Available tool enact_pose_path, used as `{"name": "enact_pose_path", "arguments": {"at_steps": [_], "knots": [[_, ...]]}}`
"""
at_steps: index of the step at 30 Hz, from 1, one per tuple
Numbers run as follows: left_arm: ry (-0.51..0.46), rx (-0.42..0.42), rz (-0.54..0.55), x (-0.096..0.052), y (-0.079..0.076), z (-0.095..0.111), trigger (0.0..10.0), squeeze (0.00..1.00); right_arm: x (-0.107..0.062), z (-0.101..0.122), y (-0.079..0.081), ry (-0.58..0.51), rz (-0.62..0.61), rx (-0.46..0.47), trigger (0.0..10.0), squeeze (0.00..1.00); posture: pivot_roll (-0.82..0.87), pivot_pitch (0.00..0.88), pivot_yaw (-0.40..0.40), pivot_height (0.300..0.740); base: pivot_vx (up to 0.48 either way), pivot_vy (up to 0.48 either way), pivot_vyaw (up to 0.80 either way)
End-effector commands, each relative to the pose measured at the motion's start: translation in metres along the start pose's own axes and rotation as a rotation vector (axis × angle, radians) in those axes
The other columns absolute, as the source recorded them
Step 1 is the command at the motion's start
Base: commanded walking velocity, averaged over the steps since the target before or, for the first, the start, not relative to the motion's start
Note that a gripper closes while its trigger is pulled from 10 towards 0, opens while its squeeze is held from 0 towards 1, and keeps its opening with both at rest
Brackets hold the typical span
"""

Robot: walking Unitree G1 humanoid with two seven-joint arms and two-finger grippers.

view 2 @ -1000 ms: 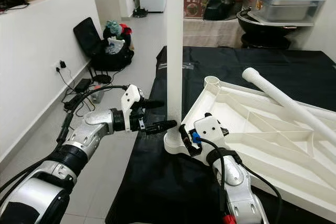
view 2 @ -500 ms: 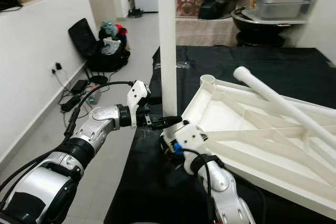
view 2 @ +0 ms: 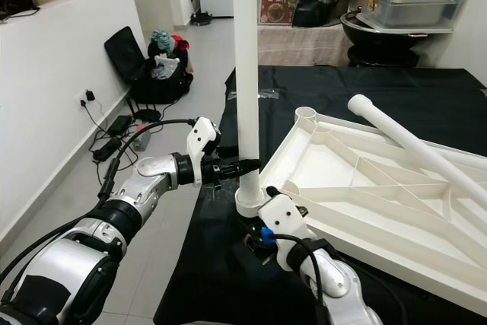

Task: Building children table

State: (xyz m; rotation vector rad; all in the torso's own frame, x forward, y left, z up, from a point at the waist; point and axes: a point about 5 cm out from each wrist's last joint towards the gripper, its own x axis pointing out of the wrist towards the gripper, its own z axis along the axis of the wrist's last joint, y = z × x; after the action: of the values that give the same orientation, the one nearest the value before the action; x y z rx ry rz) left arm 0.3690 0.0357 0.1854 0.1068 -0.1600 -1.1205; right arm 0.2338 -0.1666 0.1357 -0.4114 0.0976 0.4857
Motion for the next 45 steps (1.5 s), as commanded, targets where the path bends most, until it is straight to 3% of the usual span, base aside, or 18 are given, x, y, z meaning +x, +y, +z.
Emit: {"name": "enact_pose_path", "arguments": {"at_steps": [1,4,9,10,11,12,13,16,17,18,19,21,23,24,30,36,43,45], "knots": [[-0.013,0.008,0.027,-0.001,0.005,0.004,0.0,0.0,-0.009,-0.002,-0.001,0.025,0.022,0.0,10.0,0.0,-0.13,0.0,0.07,0.74,0.0,0.0,0.0],[-0.014,0.008,0.026,-0.001,0.005,0.004,0.0,0.0,-0.015,-0.005,-0.002,0.045,0.026,-0.003,10.0,0.0,-0.13,0.0,0.071,0.74,0.0,0.0,0.0],[-0.026,0.009,0.031,-0.005,0.006,0.002,0.0,0.0,-0.052,-0.031,-0.025,0.24,-0.087,0.015,10.0,0.0,-0.14,0.0,0.076,0.74,0.0,0.0,0.0],[-0.026,0.009,0.031,-0.005,0.006,0.002,0.0,0.0,-0.052,-0.031,-0.025,0.24,-0.087,0.015,10.0,0.0,-0.14,0.0,0.076,0.74,0.0,0.0,0.0],[-0.031,0.011,0.034,-0.007,0.006,0.002,2.1,0.0,-0.059,-0.033,-0.03,0.254,-0.112,0.037,10.0,0.0,-0.14,0.0,0.078,0.74,0.0,0.0,0.0],[-0.031,0.011,0.034,-0.007,0.006,0.002,2.1,0.0,-0.059,-0.033,-0.03,0.254,-0.112,0.037,10.0,0.0,-0.14,0.0,0.078,0.74,0.0,0.0,0.0],[-0.036,0.013,0.038,-0.009,0.007,0.002,4.1,0.0,-0.067,-0.033,-0.035,0.258,-0.125,0.058,10.0,0.0,-0.14,0.0,0.079,0.74,0.0,0.0,0.0],[-0.043,0.014,0.053,-0.014,0.01,0.002,4.9,0.0,-0.078,-0.028,-0.036,0.237,-0.094,0.08,10.0,0.0,-0.15,0.0,0.082,0.74,0.0,0.0,0.0],[-0.042,0.014,0.062,-0.017,0.011,0.001,6.5,0.0,-0.083,-0.026,-0.035,0.228,-0.066,0.084,10.0,0.0,-0.15,0.0,0.08,0.74,0.0,0.0,0.0],[-0.038,0.016,0.072,-0.019,0.013,0.0,7.5,0.0,-0.088,-0.025,-0.035,0.231,-0.031,0.084,10.0,0.0,-0.15,0.0,0.079,0.74,0.0,0.0,0.0],[-0.038,0.016,0.072,-0.019,0.013,0.0,7.5,0.0,-0.088,-0.025,-0.035,0.231,-0.031,0.084,10.0,0.0,-0.15,0.0,0.079,0.74,0.0,0.0,0.0],[-0.029,0.019,0.091,-0.024,0.015,-0.003,9.1,0.0,-0.099,-0.025,-0.035,0.263,0.036,0.077,10.0,0.0,-0.14,0.0,0.077,0.74,0.0,0.0,0.0],[-0.027,0.02,0.097,-0.025,0.016,-0.003,9.1,0.0,-0.104,-0.025,-0.036,0.278,0.064,0.084,10.0,0.0,-0.14,0.0,0.074,0.74,0.0,0.0,0.0],[-0.024,0.02,0.109,-0.028,0.018,-0.004,9.7,0.0,-0.108,-0.02,-0.038,0.252,0.091,0.097,10.0,0.0,-0.14,0.0,0.072,0.74,0.0,0.0,0.0],[-0.014,0.019,0.126,-0.033,0.02,-0.007,9.8,0.0,-0.113,-0.011,-0.045,0.22,0.109,0.114,10.0,0.0,-0.14,0.0,0.072,0.74,0.0,0.0,0.0],[-0.018,0.023,0.122,-0.037,0.018,-0.01,9.8,0.0,-0.123,-0.042,-0.072,0.463,-0.041,0.023,10.0,0.0,-0.13,0.0,0.066,0.74,0.0,0.0,0.0],[-0.005,0.033,0.152,-0.05,0.024,-0.012,10.0,0.0,-0.133,-0.048,-0.055,0.51,0.103,0.056,10.0,0.0,-0.13,0.0,0.06,0.74,0.0,0.0,0.0],[0.001,0.034,0.163,-0.054,0.026,-0.013,10.0,0.0,-0.141,-0.047,-0.06,0.52,0.137,0.057,10.0,0.0,-0.13,0.0,0.058,0.74,0.0,0.0,0.0]]}}
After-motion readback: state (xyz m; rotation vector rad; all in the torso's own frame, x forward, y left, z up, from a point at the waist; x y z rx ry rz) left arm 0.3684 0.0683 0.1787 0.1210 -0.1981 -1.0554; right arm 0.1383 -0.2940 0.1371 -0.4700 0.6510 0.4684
